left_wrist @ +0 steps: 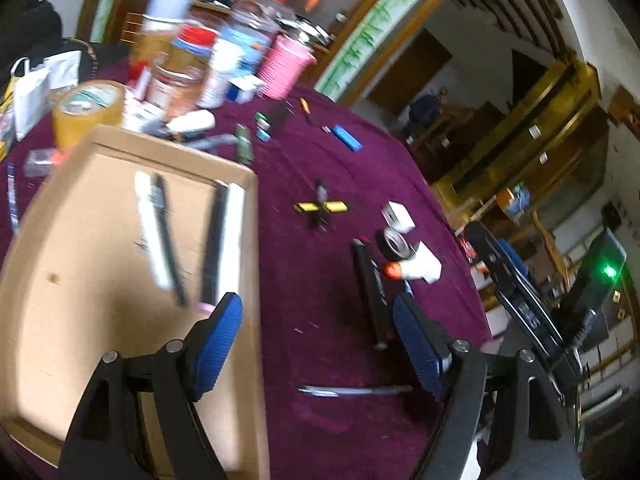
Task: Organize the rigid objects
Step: 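Move both tools back toward the red-capped black markers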
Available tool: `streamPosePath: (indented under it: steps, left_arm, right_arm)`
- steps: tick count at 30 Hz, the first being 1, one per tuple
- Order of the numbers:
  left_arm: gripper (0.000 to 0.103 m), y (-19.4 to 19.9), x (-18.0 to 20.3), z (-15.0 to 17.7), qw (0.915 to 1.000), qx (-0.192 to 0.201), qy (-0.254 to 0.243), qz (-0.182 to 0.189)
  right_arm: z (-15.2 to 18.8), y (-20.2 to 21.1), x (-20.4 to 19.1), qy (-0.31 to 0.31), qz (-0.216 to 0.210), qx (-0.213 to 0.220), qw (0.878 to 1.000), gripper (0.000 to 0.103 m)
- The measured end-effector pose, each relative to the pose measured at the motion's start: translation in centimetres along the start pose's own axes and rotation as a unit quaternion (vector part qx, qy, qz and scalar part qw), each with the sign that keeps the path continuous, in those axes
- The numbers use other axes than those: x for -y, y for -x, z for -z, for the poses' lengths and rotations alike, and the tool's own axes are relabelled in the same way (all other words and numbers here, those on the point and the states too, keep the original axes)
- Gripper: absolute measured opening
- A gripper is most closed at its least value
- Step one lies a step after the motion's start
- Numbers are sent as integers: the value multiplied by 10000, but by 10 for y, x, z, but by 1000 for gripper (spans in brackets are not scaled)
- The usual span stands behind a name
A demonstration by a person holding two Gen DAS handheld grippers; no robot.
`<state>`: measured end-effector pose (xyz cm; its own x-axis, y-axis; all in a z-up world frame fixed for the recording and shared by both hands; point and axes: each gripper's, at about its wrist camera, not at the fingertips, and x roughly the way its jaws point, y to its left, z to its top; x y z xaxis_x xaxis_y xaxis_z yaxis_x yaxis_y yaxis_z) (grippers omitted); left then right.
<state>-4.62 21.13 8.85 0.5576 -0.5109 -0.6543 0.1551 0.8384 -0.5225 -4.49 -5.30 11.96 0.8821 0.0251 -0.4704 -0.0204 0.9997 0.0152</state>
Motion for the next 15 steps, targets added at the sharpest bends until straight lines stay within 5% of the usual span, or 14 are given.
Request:
streamPosePath:
  steps: [9, 15]
  left_arm:
    - [77, -44, 42, 30, 9985, -481, -213, -113]
    - [77, -70, 48, 32, 9970, -630, -237, -381]
  right_arm:
    - [34, -65, 119, -1233, 487, -785, 9881, 102]
    - [45, -67, 158, -2126, 125, -966, 9723, 102]
